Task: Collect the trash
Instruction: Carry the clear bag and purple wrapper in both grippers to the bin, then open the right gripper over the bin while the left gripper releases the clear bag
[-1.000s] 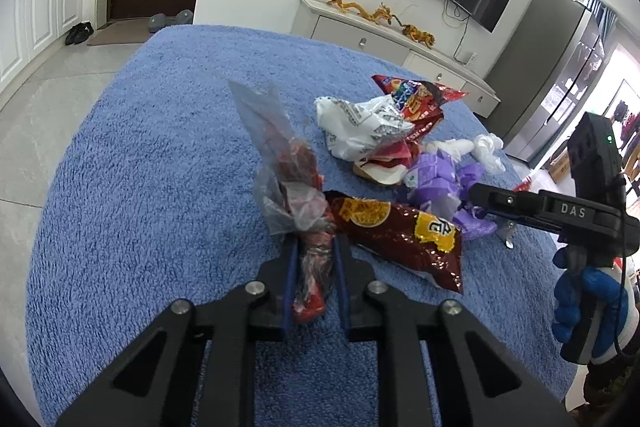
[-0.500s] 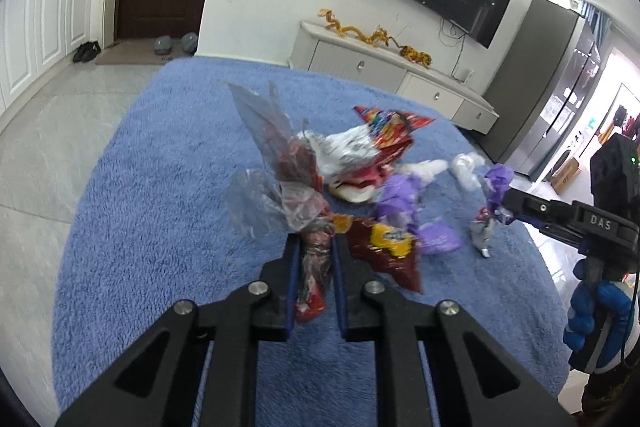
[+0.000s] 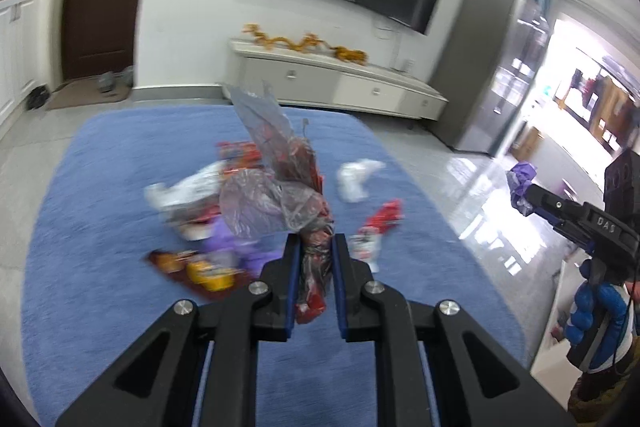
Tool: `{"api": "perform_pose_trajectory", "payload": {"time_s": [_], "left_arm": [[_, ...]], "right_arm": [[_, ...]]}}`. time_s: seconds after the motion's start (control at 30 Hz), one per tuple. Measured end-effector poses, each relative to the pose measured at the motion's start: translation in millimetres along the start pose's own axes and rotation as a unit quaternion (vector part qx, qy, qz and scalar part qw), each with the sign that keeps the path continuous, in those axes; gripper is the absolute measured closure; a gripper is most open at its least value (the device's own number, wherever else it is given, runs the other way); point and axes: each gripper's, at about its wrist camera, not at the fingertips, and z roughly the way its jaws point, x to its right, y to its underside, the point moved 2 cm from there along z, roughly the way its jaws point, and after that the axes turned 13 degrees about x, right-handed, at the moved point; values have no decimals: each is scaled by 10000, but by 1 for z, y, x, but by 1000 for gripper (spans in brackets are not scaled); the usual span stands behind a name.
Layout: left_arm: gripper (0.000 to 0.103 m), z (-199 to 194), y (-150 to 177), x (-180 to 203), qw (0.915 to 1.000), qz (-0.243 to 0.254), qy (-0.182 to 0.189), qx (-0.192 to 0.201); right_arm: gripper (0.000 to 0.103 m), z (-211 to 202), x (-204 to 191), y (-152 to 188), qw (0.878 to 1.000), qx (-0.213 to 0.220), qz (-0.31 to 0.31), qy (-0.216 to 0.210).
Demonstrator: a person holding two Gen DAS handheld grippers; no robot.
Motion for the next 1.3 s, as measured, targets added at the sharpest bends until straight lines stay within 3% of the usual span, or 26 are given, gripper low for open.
{"api": "perform_pose_trajectory", "payload": {"time_s": [0.17, 0.33, 0.7, 0.87, 0.97, 1.03, 1.2, 1.27, 1.3], "left_arm": [[89, 30, -5, 66, 9978, 361, 523, -174], [89, 74, -4, 146, 9903, 817, 1036, -443], [88, 184, 41, 298, 9613, 1306, 1929, -1472], [87, 223, 57, 335, 9523, 1296, 2147, -1737], [87, 245, 67, 351, 9481, 1167, 2230, -1945], [87, 256, 72, 359, 9460, 1087, 2265, -2050], [85, 270, 82, 366, 9427, 983, 2309, -2197], [80, 269, 83, 365, 9418, 980, 2333, -2212], [65, 268, 82, 366, 9422, 967, 2342, -2193]], "right_arm": [[74, -46, 56, -1, 9956, 318, 97, 872], [74, -76, 117, 5, 9852, 431, 461, 1595], [74, -68, 229, 34, 9648, 112, 1364, 2244], [74, -62, 270, 44, 9574, -39, 1580, 2417], [68, -54, 285, 48, 9532, -137, 1666, 2519], [62, -51, 290, 51, 9513, -174, 1695, 2568], [60, -53, 295, 59, 9469, -202, 1784, 2666], [60, -55, 295, 59, 9462, -184, 1801, 2681], [60, -56, 293, 59, 9459, -168, 1809, 2687]]}}
